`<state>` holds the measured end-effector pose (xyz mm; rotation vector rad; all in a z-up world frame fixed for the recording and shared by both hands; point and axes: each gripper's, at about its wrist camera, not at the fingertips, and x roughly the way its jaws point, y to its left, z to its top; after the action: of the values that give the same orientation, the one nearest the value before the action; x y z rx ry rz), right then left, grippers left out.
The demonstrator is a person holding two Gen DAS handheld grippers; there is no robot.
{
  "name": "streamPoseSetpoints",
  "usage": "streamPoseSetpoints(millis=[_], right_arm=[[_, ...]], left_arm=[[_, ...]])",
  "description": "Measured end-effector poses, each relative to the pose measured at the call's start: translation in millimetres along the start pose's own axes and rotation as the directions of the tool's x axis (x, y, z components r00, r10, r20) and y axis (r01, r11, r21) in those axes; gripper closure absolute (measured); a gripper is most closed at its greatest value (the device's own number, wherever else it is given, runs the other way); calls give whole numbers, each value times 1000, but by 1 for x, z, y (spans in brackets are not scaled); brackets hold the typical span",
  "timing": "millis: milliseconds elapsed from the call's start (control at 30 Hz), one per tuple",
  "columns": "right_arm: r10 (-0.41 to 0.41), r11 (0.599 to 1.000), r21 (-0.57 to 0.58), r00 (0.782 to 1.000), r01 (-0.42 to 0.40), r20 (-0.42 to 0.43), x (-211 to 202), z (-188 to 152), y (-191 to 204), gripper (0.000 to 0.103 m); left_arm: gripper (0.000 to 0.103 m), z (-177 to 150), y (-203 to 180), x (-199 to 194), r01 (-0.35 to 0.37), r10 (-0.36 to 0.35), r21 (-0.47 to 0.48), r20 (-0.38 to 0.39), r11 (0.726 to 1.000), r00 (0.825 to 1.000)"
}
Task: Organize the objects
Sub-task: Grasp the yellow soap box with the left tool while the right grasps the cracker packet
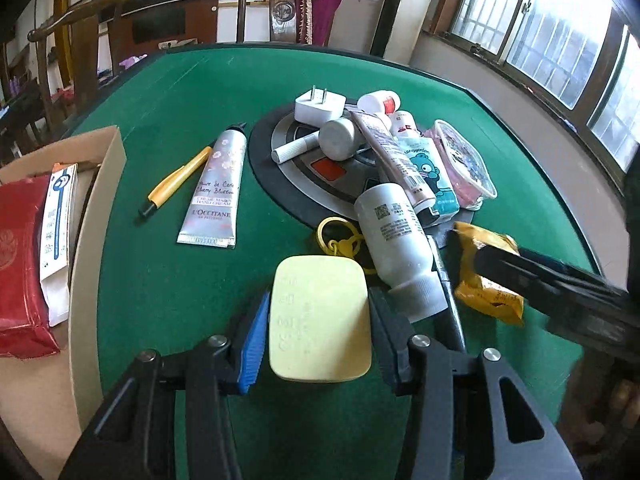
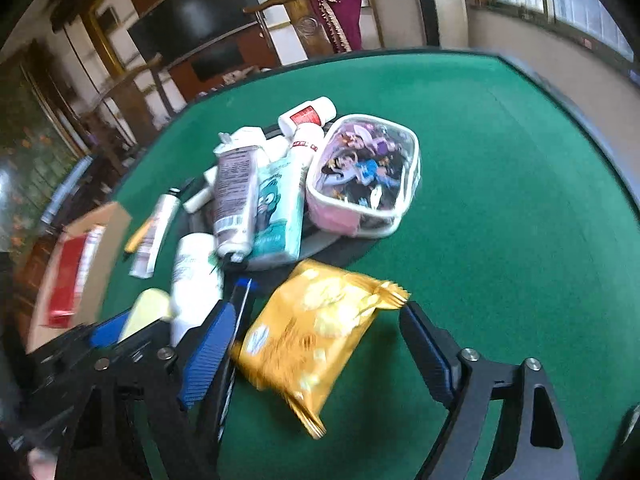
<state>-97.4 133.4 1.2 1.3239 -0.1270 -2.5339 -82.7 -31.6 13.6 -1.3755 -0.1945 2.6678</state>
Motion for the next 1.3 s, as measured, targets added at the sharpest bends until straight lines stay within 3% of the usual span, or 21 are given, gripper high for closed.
streamPoseSetpoints(millis=[100,133,233,400,567,733,900,1000,1033,1067,1100,1133,1200,1300], right_arm=[[-67,991,-118,998,66,-9,10,2,10,32],[-74,987,-142,997,71,-12,9,1,9,47],[-50,987,-155,999,48,-11,1,-1,-7,52],[-4,990,-143,1000,5,10,-7,-5,-23,53],[5,976,-219,1000,-2,11,-6,-14,1,53],[-10,973,-230,1000,14,17,-4,-16,5,53],[-18,969,-245,1000,22,21,-5,-17,7,53],[-4,972,-234,1000,9,23,-6,-15,5,54],[-2,974,-227,1000,8,26,-7,-15,4,54],[0,976,-219,1000,6,29,-8,-15,2,54],[4,977,-213,999,2,32,-9,-14,1,54],[8,978,-210,999,-1,34,-10,-14,0,54],[16,979,-206,999,-8,37,-11,-12,0,54],[28,978,-208,999,-18,45,-14,-12,2,54]], left_arm=[[57,-1,-4,0,-13,13,19,-1,1000,1000],[57,-1,-5,0,-14,14,20,-1,1000,1000],[57,-1,-5,-1,-13,13,22,-2,1000,1000],[57,-3,-9,-1,-40,40,47,1,998,999],[56,-5,-15,1,-72,71,86,5,994,997],[42,-9,-25,4,-108,107,143,14,984,994],[31,-6,-18,5,-102,102,113,7,988,995],[8,-6,-19,11,-116,120,124,-24,986,992],[8,-6,-19,11,-110,114,127,-29,986,993],[9,-8,-18,10,-111,115,129,-24,985,993],[16,-8,-17,8,-120,122,124,-15,985,992],[34,-9,-16,5,-128,128,113,2,985,992],[57,-8,-13,1,-142,140,100,25,985,990],[58,-8,-10,1,-128,126,87,25,988,992]])
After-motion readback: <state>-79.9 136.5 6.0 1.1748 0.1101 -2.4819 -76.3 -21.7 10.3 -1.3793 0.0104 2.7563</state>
